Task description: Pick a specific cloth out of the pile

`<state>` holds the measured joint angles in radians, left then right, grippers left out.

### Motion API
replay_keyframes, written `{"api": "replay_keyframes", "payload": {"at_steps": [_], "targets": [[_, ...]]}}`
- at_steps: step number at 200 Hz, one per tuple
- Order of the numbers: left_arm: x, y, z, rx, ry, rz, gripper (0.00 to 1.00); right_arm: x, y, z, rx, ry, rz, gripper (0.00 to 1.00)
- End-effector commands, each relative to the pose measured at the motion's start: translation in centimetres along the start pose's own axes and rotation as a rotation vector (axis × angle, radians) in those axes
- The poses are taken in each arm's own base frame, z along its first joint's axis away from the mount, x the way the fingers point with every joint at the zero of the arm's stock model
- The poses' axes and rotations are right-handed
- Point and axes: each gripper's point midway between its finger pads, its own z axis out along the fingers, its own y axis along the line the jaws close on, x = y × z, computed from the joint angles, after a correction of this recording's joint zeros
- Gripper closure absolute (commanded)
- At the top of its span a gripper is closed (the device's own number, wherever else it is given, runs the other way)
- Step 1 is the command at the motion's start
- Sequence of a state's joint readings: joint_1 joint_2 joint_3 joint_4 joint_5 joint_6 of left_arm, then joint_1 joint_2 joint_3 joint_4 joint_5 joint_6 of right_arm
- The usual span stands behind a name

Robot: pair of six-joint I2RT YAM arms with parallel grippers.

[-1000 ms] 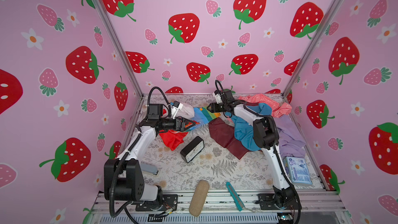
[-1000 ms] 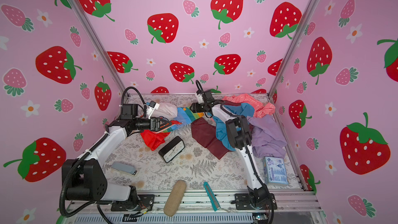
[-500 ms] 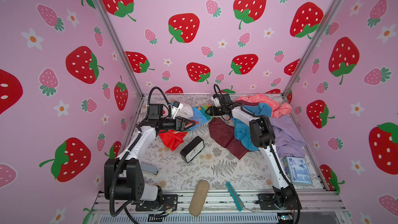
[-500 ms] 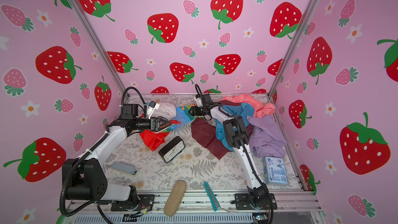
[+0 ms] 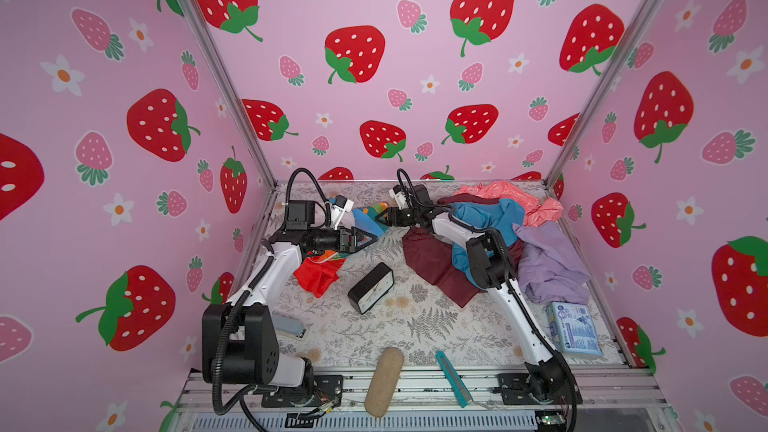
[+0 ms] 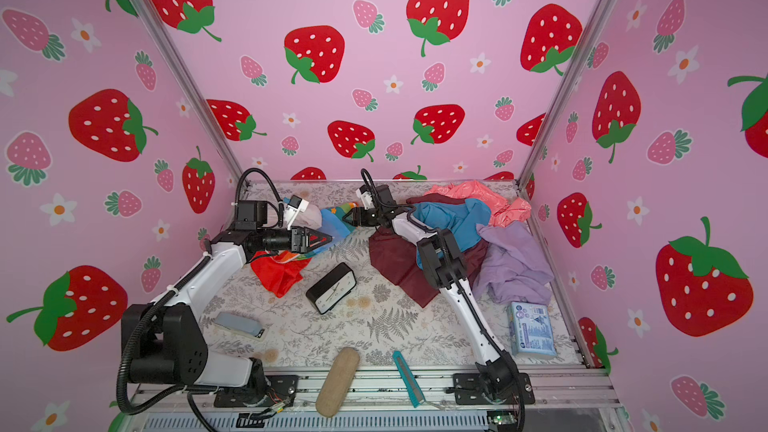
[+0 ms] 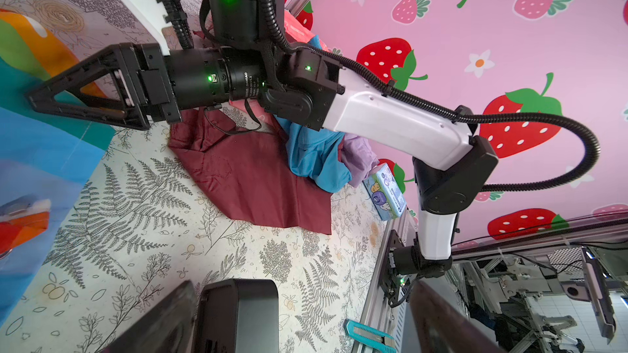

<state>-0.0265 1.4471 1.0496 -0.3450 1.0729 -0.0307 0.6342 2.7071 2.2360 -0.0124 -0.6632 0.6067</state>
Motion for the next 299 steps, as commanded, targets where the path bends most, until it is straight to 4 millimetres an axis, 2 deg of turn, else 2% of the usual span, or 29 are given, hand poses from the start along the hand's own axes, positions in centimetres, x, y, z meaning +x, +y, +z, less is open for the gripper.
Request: {"api": "replay_keyframes", "payload": {"at_steps": [1,22,43,52,55,62,64,75,84,110,118,146,166,190,206,222,243,260,268,281,299], "targets": [[-0.3,-0.2,0.0,0.006,0.002,0.012,0.01,0.8,0.7,1.2,-0.070,0.011,0.036,0.37],[-0.3,-0.2,0.0,0.001,0.001,0.015,0.01,0.4,0.7,1.0,-0.056,0.005,0.019,0.37],[-0.5,-0.4,-0.2,-0.001,-0.003,0.019,0.01,-0.7,0.4,-0.3,0.029,-0.011,-0.039,0.33],[-0.7,-0.7,-0.3,-0.001,-0.008,0.021,0.01,-1.5,0.9,-1.3,0.049,-0.026,-0.075,0.25],[-0.8,-0.8,-0.4,0.002,-0.011,0.024,0.01,-1.7,1.1,-1.6,0.052,-0.032,-0.085,0.16],[-1.0,-1.2,-0.5,0.009,-0.017,0.030,0.01,-2.2,1.7,-2.5,0.053,-0.046,-0.108,0.07],[-1.1,-1.3,-0.6,0.010,-0.020,0.031,0.01,-2.4,1.9,-2.7,0.052,-0.051,-0.116,0.01],[-1.5,-2.1,-1.0,0.010,-0.034,0.047,0.01,-3.2,2.6,-4.1,0.066,-0.079,-0.142,0.00],[-1.8,-2.6,-1.3,0.003,-0.045,0.059,0.01,-4.3,3.6,-5.6,0.079,-0.111,-0.169,0.00],[-2.3,-4.0,-2.5,-0.041,-0.071,0.089,0.01,-5.7,5.2,-9.6,0.140,-0.163,-0.215,0.00],[-2.4,-4.5,-2.9,-0.057,-0.078,0.097,0.01,-6.2,6.4,-11.2,0.151,-0.183,-0.235,0.00],[-2.9,-6.2,-4.8,-0.153,-0.127,0.143,0.01,-6.6,9.1,-17.0,0.219,-0.244,-0.298,0.00],[-3.3,-6.0,-6.8,-0.306,-0.195,0.169,0.01,-5.9,10.1,-21.7,0.306,-0.278,-0.323,0.00],[-3.6,-3.8,-10.1,-0.579,-0.301,0.173,0.01,-4.3,9.5,-28.7,0.485,-0.346,-0.343,0.00],[-3.4,-1.5,-12.9,-0.786,-0.374,0.147,0.01,-2.8,7.9,-33.7,0.643,-0.398,-0.338,0.00],[-2.6,1.4,-16.0,-1.008,-0.464,0.102,0.01,-1.2,6.6,-39.0,0.796,-0.461,-0.327,0.00],[-1.1,4.4,-18.8,-1.216,-0.568,0.073,0.01,0.8,5.1,-45.1,0.970,-0.559,-0.306,0.00],[-0.2,6.5,-20.5,-1.339,-0.665,0.038,0.01,2.6,3.5,-48.5,1.091,-0.626,-0.280,0.00],[0.3,7.5,-20.9,-1.384,-0.699,0.031,0.01,3.5,2.6,-49.5,1.138,-0.642,-0.264,0.00],[0.9,9.0,-20.8,-1.431,-0.713,0.058,0.01,4.6,1.1,-50.5,1.199,-0.668,-0.240,0.00],[2.0,11.1,-20.6,-1.489,-0.714,0.087,0.01,6.0,-1.3,-51.1,1.270,-0.694,-0.232,0.00]]}}
